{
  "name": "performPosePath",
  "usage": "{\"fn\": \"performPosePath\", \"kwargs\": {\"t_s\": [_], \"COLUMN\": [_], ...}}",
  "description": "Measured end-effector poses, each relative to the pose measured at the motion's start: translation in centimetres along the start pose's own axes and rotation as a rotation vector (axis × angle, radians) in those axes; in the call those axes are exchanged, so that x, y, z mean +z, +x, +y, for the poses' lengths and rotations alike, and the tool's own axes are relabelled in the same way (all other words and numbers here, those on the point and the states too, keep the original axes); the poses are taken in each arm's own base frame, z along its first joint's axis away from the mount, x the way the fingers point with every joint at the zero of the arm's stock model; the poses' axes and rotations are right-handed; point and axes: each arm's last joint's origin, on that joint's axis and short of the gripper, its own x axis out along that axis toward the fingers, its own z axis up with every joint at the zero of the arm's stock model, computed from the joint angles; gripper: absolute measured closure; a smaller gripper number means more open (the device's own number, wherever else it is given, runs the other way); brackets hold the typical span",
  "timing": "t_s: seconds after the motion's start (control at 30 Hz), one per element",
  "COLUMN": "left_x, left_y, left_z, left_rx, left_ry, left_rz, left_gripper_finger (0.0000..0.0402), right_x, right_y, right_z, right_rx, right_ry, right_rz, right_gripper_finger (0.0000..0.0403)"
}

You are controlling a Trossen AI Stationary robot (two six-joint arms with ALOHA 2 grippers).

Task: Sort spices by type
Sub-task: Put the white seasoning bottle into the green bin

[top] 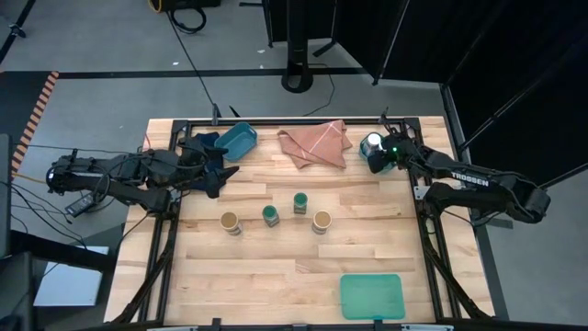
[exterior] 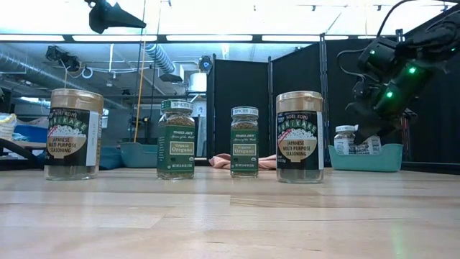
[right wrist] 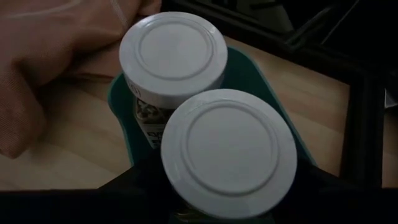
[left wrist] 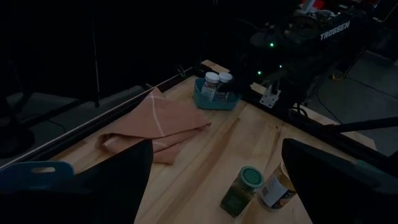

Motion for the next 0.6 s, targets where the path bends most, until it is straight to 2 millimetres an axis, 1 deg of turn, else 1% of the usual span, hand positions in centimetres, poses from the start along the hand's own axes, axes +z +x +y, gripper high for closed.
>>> {"fn": "performPosePath", "kwargs": {"t_s": [0.2, 0.47, 0.6], "left_x": [0.00, 0.00, 0.00], "left_y": [0.00, 0.00, 0.00], "left_z": [0.01, 0.01, 0.01], "left_rx": [0.001, 0.001, 0.001], "left_ry": [0.000, 0.000, 0.000], "left_rz": [0.000, 0.000, 0.000], "left_gripper_finger": [0.0039, 0.0039, 0.0039], "right_x": [-0.02, -0.02, -0.12], "right_y": [0.01, 0.00, 0.00], "right_z": [0.00, 0.00, -0.03], "right_rx": [0.000, 0.003, -0.001], "right_ry": [0.001, 0.011, 0.023], "right_rz": [0.002, 0.004, 0.013], "right_gripper_finger": [0.0182, 0.0190, 0.0172]}}
